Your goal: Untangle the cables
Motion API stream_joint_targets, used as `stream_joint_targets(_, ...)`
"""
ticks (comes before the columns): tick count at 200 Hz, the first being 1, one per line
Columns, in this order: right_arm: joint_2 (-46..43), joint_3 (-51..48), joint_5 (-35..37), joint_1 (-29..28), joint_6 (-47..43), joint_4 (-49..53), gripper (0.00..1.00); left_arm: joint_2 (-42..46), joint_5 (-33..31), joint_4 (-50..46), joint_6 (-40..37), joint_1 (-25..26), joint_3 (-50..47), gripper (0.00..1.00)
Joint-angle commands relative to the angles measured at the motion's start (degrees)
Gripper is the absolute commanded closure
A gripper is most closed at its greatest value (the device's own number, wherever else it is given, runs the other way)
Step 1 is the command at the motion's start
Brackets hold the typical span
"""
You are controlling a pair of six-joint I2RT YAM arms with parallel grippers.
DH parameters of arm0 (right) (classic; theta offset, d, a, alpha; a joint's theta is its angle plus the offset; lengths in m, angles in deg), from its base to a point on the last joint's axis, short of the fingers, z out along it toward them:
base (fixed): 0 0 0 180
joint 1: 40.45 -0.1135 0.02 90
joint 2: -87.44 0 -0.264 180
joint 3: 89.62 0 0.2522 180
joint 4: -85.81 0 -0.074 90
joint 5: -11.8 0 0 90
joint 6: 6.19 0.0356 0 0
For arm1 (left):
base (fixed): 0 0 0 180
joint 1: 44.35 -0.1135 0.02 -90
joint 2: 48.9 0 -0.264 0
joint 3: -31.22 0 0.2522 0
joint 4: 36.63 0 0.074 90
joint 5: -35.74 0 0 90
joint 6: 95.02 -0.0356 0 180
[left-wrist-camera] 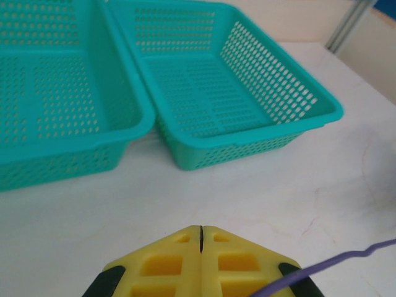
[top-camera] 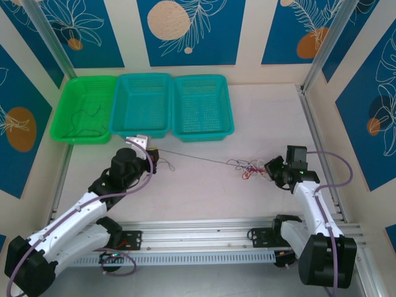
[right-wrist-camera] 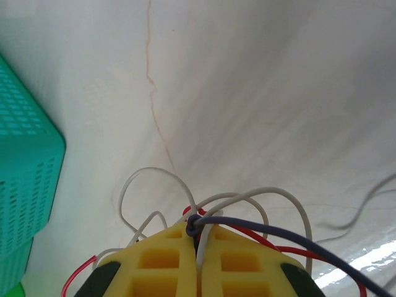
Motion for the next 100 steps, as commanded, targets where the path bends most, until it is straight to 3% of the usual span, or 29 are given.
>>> stream_joint_targets(1, -1.5, 0.3, 1.2, 4.2, 2.1, 2.9, 1.00, 1.1, -6.9, -9.9, 4.0, -3.3, 1.3, 1.00)
stream_joint_targets(22, -3.4, -1.5, -3.8, 13.4, 3.6, 3.4, 1.00, 2.0, -7.3, -15.6, 4.3, -8.9, 4.4, 1.00)
stream_joint_targets(48, -5.6, -3.7, -11.9, 24.5, 5.0, 2.7, 1.00, 3.6, -1.6, -18.4, 4.7, -17.7, 10.4, 1.00)
stream_joint_targets(67, -5.6, -3.5, -12.1, 25.3, 4.9, 2.8, 1.00, 1.0, 3.3, -20.7, 3.6, -21.4, 17.9, 1.00)
stream_joint_targets(100, -3.6, -1.7, -8.0, 25.6, 4.0, 4.6, 1.00, -4.2, 1.5, -27.6, -0.2, -23.9, 31.9, 1.00)
